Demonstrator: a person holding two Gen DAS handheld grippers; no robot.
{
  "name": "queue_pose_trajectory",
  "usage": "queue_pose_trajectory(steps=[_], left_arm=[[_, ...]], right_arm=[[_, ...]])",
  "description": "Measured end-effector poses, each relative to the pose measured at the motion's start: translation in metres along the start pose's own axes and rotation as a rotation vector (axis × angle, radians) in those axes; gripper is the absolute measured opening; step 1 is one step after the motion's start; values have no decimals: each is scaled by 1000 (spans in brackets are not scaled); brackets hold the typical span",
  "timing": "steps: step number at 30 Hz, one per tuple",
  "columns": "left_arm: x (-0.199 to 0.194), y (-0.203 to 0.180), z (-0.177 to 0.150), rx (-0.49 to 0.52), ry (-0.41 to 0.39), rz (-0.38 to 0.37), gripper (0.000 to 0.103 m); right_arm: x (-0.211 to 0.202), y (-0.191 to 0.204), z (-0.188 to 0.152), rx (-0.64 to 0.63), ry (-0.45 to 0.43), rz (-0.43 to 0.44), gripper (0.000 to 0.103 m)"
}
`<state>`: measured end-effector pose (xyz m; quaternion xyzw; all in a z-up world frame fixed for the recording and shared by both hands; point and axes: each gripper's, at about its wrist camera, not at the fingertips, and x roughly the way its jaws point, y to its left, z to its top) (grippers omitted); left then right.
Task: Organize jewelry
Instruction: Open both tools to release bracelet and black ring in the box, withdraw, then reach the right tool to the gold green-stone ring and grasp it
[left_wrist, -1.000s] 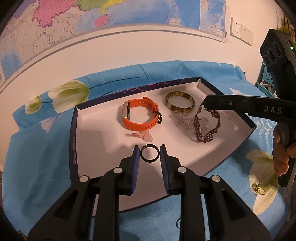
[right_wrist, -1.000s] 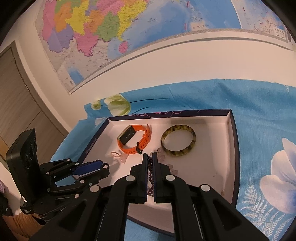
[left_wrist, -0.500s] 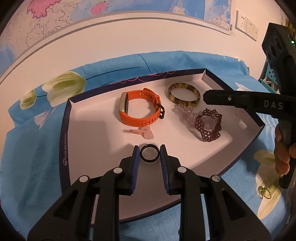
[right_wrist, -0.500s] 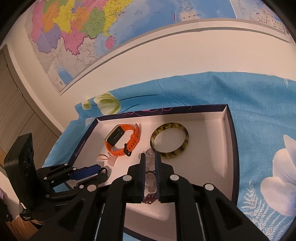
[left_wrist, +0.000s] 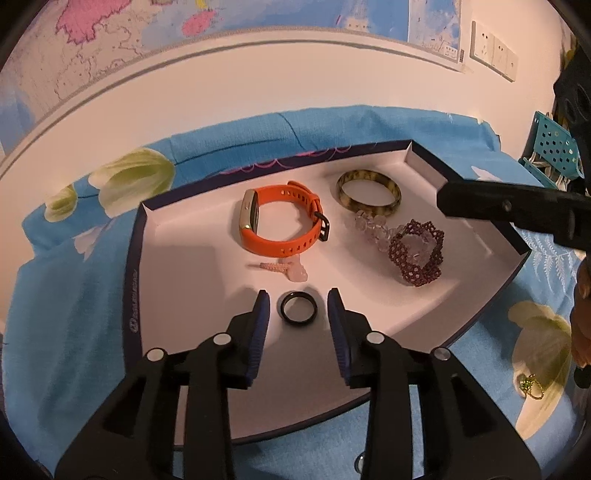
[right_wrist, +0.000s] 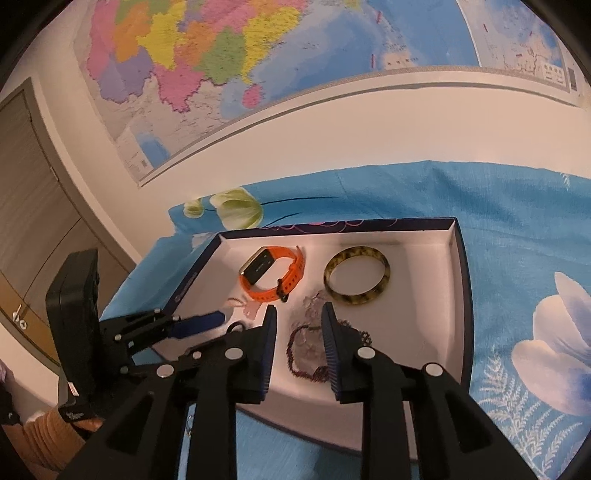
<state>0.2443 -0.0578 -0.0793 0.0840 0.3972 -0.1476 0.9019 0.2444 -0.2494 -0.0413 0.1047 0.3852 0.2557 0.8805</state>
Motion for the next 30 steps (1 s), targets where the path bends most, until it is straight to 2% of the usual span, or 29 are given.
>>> queue_pose_trajectory(steps=[3, 9, 11, 15, 17, 27, 30], left_arm=[[-13, -4, 1, 15, -42, 23, 46], [-47, -10, 0, 15, -126, 51, 54], [-57, -11, -1, 12, -149, 61, 57], [-74, -13, -6, 1, -183, 76, 63], [-82, -13, -10, -1, -195, 88, 63], [-104, -17, -24, -14, -222, 80, 65], [-110, -20, -28, -11, -232, 86, 67]], right_arm=[[-7, 5, -6, -13, -4, 3, 27], [-16, 16, -18, -34, -6, 18, 29], [-19, 19, -21, -40, -7, 20, 36], [-25, 24, -27, -52, -7, 26, 37], [-30, 27, -31, -67, -11, 13, 41], [-44, 31, -43, -75, -17, 13, 43], [-50, 32, -51, -74, -21, 9, 47]])
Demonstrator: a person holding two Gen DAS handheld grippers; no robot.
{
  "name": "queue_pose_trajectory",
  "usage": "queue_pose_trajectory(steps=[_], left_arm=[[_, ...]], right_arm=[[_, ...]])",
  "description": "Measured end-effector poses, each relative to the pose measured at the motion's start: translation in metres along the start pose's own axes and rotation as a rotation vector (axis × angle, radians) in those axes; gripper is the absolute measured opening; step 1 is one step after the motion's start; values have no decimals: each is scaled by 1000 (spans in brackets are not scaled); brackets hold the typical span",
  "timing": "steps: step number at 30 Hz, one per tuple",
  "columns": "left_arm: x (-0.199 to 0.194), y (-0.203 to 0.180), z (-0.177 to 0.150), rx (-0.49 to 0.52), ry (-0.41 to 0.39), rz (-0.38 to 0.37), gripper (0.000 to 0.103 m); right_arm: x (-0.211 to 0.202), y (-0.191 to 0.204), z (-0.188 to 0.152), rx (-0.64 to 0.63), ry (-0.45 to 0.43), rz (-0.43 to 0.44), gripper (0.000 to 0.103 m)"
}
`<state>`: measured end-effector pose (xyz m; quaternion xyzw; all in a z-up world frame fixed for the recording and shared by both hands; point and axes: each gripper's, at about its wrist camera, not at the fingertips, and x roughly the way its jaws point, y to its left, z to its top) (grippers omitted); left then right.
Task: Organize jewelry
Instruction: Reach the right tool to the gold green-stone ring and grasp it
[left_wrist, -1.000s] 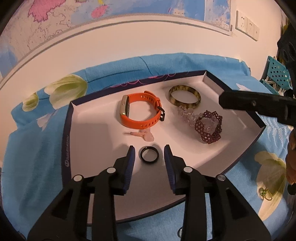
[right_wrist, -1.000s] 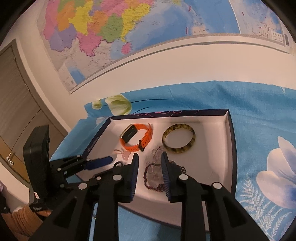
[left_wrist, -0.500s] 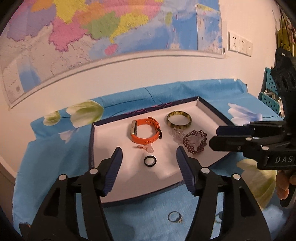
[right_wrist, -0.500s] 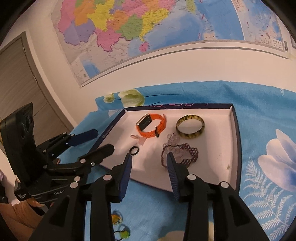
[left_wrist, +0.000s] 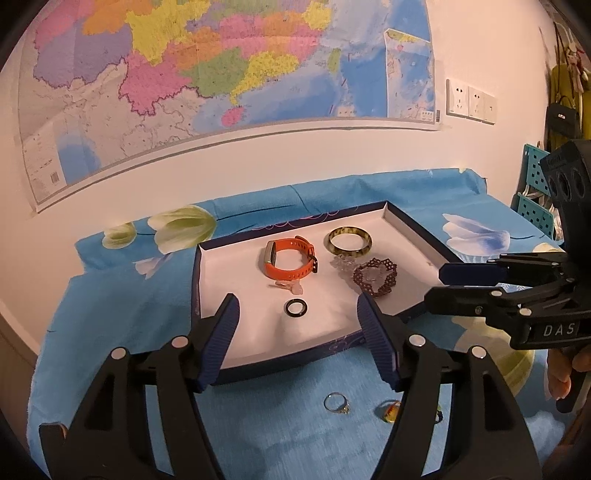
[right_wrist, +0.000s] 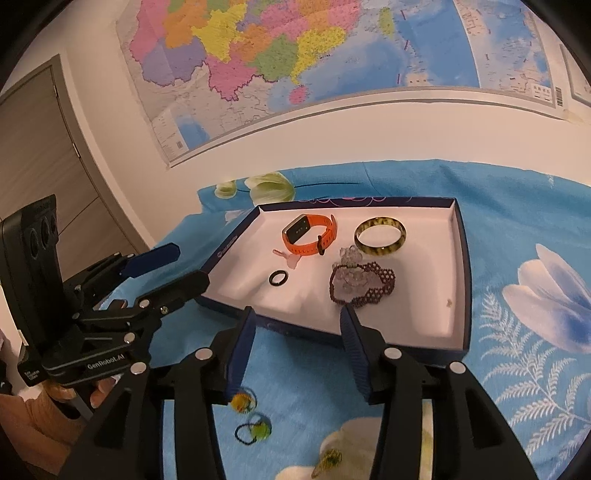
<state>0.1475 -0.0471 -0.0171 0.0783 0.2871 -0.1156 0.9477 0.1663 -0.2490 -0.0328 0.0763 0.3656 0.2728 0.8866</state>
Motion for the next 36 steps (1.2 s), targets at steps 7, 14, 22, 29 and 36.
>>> queue_pose_trajectory(steps=[7, 14, 22, 29, 36], left_arm=[[-11, -6, -9, 3, -12, 22, 71], [-15, -8, -22, -8, 2, 24, 79], [-15, -10, -37, -13, 30, 19, 83], [-17, -11, -52, 8, 54, -12, 83], [-20, -21, -67, 45, 88, -75, 80]], right_arm=[[-8, 0, -19, 2, 14, -21, 52], [-13, 2, -37, -3, 36, -51, 61], [-17, -2, -55, 0, 67, -82, 65], [-22, 0, -70, -31, 96, -110, 65], [-22, 6, -79, -56, 116, -124, 62]])
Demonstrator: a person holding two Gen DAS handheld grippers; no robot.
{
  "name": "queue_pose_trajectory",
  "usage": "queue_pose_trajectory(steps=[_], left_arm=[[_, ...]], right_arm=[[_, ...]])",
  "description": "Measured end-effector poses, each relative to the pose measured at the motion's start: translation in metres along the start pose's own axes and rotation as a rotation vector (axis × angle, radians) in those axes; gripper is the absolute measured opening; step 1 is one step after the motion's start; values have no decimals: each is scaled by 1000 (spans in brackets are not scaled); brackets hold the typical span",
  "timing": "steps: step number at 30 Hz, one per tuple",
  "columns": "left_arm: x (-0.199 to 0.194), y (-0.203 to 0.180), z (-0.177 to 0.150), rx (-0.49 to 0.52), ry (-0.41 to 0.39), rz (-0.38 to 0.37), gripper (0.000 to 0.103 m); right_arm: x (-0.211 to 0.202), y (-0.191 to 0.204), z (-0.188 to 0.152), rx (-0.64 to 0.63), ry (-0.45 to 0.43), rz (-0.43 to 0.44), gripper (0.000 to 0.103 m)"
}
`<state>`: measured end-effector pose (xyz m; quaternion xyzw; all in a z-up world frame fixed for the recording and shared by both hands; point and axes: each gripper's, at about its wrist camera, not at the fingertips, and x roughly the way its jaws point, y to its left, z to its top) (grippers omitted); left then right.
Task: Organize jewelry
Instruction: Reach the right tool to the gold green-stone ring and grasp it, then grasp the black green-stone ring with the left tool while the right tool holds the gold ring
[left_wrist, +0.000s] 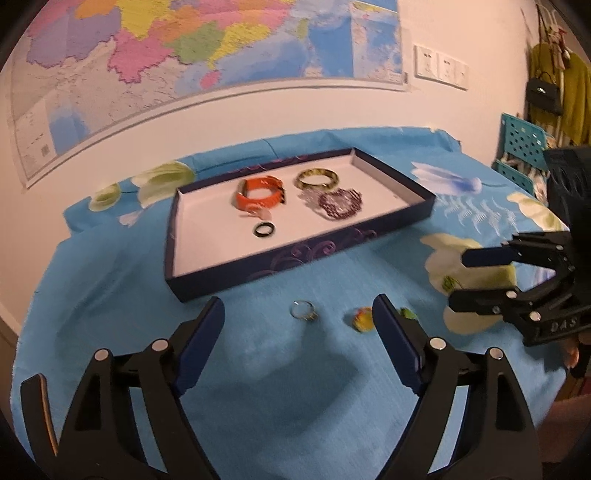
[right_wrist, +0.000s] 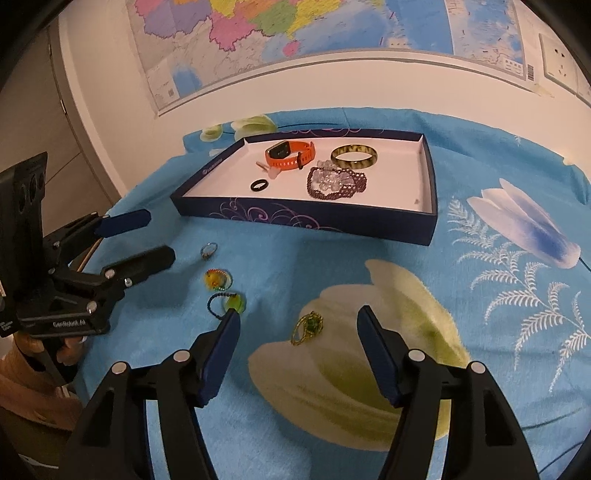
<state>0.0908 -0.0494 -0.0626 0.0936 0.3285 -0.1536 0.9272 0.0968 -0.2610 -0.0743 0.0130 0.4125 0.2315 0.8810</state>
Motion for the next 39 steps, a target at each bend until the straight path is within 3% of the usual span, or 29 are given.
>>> queue_pose_trajectory(steps=[11, 18, 21, 23, 30, 33, 39], left_arm=[[2, -23, -7, 50, 32, -95, 71], [6, -29, -7, 45, 58, -178, 65], [9, -32, -8, 46, 73, -205, 62], [10, -32, -8, 41, 83, -229, 54], [23, -35, -7, 15, 128, -292, 39], [27, -34, -6, -1, 142, -308, 34], [32, -33, -7, -25, 164, -334, 23]], right_arm=[[7, 1, -3, 4, 21, -24, 39], [6, -4, -4, 25, 22, -28, 29], [7, -6, -3, 31, 22, -28, 20], [8, -7, -3, 36, 23, -23, 12], [6, -9, -3, 43, 15, -17, 8], [4, -10, -3, 47, 9, -10, 1], [1, -11, -2, 58, 1, 2, 1]])
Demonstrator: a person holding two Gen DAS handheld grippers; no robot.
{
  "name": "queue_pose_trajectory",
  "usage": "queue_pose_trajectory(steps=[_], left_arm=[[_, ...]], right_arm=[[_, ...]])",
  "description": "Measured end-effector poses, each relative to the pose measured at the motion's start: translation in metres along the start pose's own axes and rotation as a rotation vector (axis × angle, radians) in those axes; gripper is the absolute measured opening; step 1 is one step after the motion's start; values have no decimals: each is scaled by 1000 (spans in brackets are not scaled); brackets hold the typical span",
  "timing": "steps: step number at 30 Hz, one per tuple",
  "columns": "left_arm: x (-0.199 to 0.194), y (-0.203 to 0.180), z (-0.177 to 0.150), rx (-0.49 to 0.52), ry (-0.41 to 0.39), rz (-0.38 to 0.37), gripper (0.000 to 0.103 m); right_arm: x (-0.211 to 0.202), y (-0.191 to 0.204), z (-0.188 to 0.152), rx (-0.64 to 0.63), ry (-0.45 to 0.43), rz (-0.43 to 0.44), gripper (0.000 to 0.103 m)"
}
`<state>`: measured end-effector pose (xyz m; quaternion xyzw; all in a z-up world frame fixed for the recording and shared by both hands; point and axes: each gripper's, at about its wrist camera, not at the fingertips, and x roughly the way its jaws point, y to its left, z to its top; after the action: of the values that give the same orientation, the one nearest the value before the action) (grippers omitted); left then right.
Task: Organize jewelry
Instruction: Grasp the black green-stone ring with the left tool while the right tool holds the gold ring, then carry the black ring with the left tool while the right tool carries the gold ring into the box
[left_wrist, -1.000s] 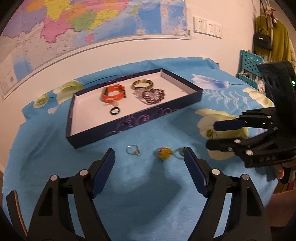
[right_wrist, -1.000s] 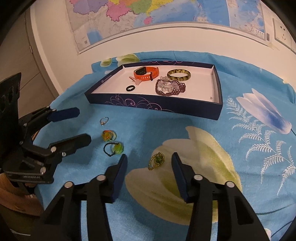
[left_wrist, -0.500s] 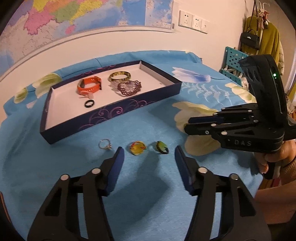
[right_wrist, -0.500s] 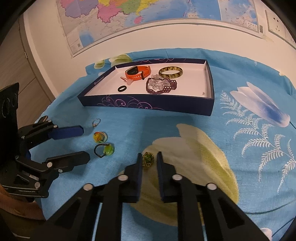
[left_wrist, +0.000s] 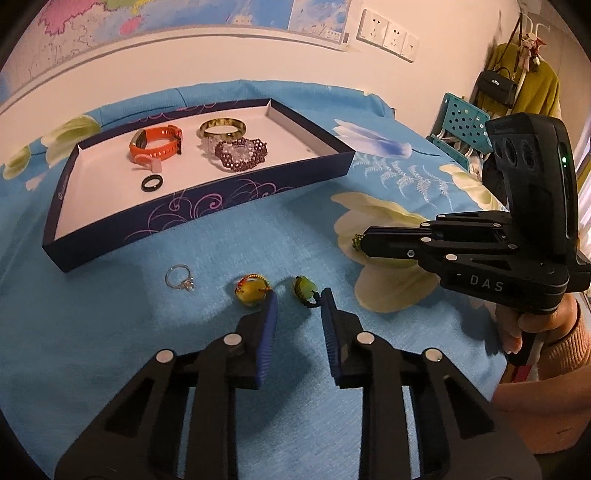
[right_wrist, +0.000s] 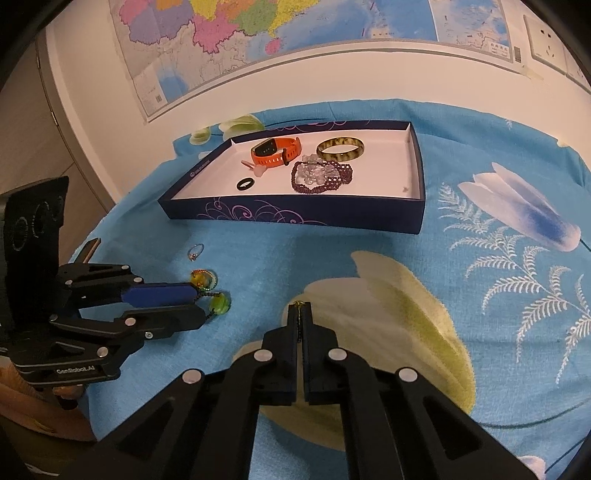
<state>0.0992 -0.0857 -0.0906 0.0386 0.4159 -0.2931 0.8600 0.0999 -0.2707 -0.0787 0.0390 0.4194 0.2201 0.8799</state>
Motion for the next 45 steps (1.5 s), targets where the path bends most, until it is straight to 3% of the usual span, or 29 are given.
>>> queue_pose_trajectory(steps=[11, 45], left_arm=[[5, -1, 3, 0, 14, -12, 7], [-11, 6, 12, -10, -41, -4, 5]], right_arm=[[-2, -2, 3, 26, -16, 34, 1], [-7, -17, 8, 117, -55, 127, 1]])
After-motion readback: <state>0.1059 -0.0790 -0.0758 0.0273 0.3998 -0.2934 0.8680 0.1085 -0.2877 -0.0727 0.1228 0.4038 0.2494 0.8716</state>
